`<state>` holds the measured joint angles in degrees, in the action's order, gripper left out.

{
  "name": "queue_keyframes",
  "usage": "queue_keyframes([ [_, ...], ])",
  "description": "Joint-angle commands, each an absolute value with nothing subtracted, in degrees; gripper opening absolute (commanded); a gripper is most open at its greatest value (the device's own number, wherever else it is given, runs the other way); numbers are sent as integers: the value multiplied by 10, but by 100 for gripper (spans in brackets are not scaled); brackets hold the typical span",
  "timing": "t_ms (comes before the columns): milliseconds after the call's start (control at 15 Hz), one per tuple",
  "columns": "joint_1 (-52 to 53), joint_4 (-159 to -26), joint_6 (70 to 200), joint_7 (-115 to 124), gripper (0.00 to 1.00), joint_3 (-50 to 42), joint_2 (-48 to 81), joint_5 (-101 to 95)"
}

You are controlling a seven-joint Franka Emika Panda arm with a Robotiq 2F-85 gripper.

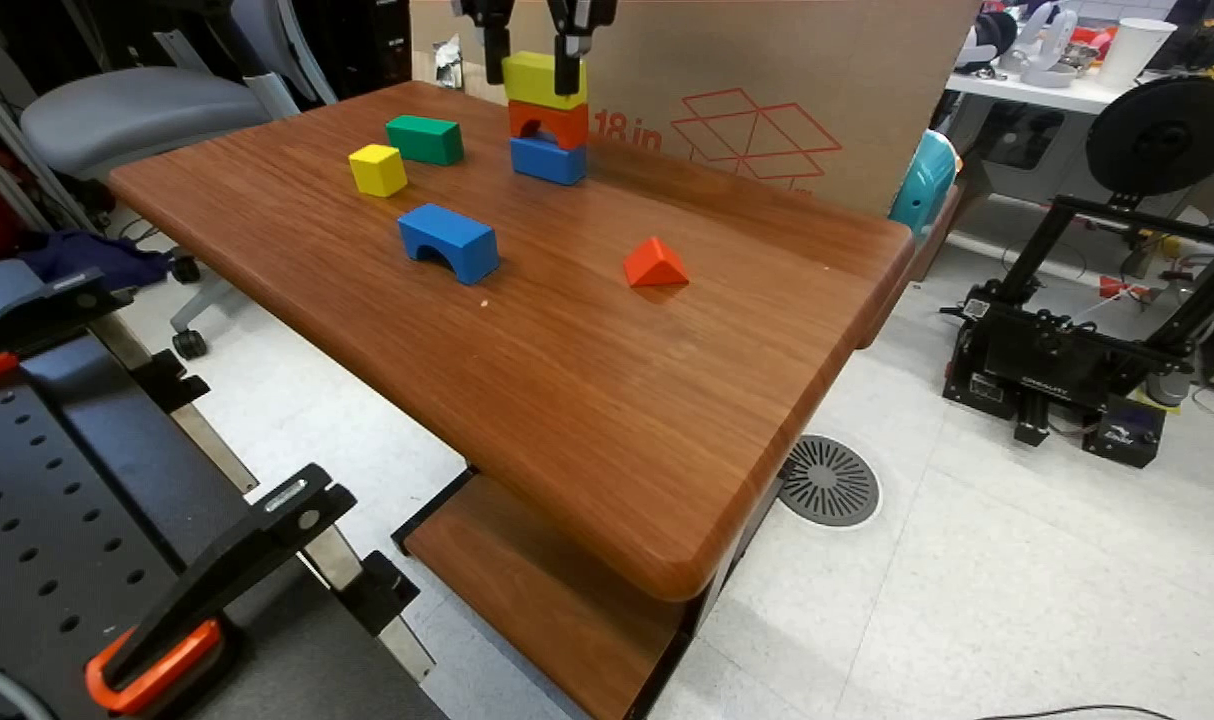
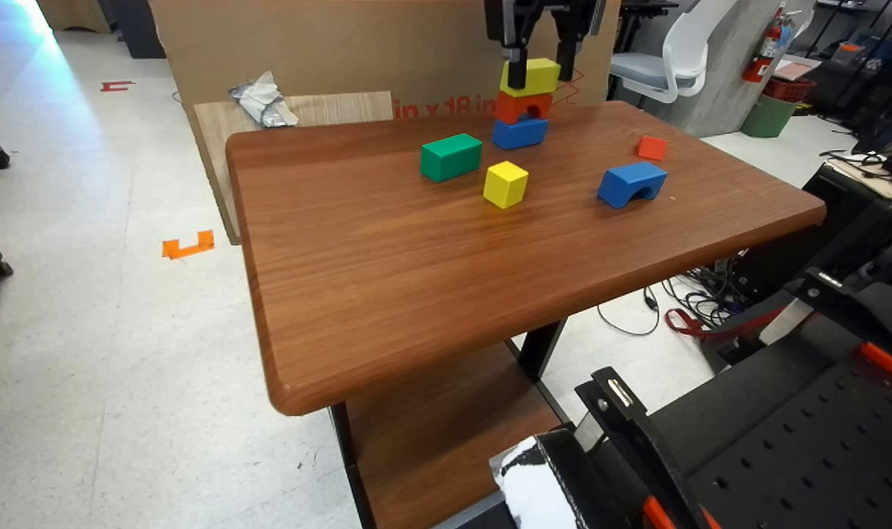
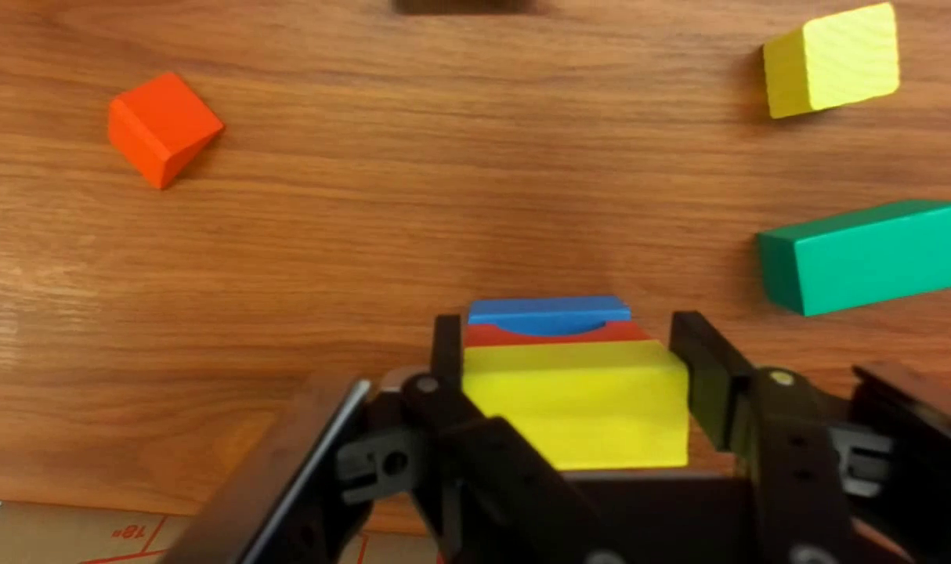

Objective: Pick up the yellow object from the orange object and put it on the blue object

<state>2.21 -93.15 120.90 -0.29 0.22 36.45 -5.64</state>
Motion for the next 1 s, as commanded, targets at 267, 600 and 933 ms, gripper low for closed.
queue_keyframes([
  [267, 11, -960, 1192, -61, 42, 7, 319, -58],
  [600, 6, -1033, 1215, -59, 42, 5, 261, -51],
  [933, 4, -1113, 1254, -14, 42, -1, 221, -45],
])
